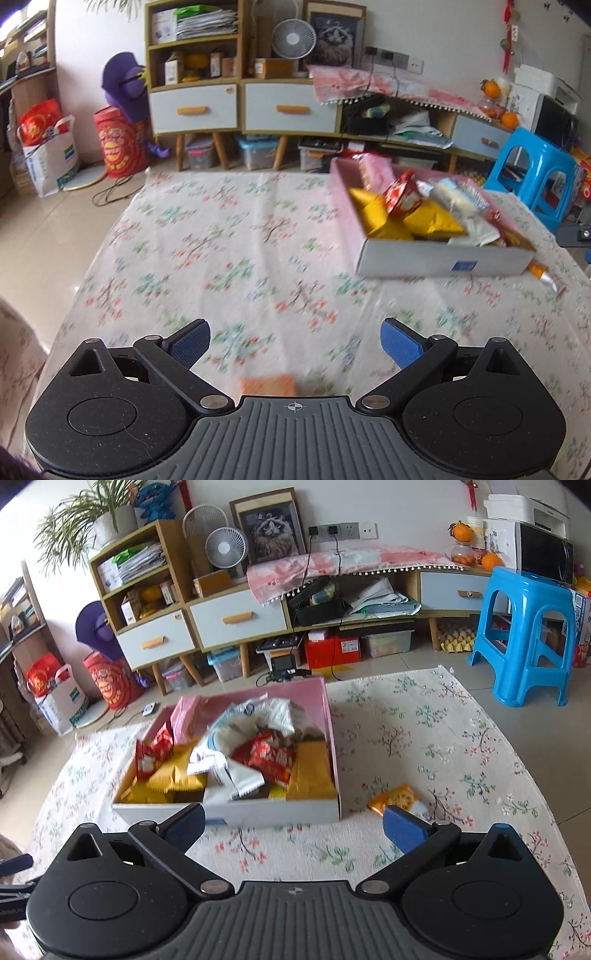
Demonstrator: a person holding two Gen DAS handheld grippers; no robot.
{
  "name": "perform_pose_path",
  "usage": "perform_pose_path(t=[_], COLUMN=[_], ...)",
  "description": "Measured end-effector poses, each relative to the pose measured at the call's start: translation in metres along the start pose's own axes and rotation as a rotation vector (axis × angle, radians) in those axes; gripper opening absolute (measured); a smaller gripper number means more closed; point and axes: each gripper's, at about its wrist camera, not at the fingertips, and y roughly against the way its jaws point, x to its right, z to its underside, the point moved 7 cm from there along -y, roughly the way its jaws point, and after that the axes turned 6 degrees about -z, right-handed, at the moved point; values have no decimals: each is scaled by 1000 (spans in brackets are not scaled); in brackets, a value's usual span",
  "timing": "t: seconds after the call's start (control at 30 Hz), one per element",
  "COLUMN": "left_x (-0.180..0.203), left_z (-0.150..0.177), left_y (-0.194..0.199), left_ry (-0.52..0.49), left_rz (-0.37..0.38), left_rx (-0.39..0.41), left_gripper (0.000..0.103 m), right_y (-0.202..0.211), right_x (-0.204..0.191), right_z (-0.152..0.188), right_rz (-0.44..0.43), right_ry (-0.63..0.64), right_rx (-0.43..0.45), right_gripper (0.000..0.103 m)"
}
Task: Organize snacks
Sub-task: 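Move both tools back toward the wafer cake and orange biscuit packet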
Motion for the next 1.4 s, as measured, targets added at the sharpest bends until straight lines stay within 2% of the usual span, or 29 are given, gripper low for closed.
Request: perform_pose_path(t=[0.33, 0.47, 0.57, 0.73, 0.93, 1.13, 1.23, 1.4], left_x=[-39, -55, -63, -58, -29, -10, -5, 0], left_z=[35, 46, 51, 56, 63, 63, 62, 59], left_y=[2, -1, 0, 3, 0, -2, -3, -3], left_ry=[18, 62, 112, 132, 66, 12, -2, -15], left_rz=[-81, -117, -99, -36, 36, 46, 43, 31], left_rx=[17, 3, 4, 5, -25, -18, -3, 25], left_gripper=[100, 100, 100, 100, 100, 98, 91, 69], right_y=[-9, -13, -14, -16, -22, -25, -27, -31], right_x=[14, 23, 28, 32, 41, 45, 48, 60], right_z=[45, 63, 73, 80, 82, 79, 76, 69], right_rz=[77, 107, 118, 127, 153, 156, 159, 162], right_ry=[48, 65, 71, 84, 80, 90, 103, 88], right_rx=[-40, -60, -78, -95, -110, -91, -78, -65], right_gripper=[93, 93, 93, 93, 93, 93, 93, 93])
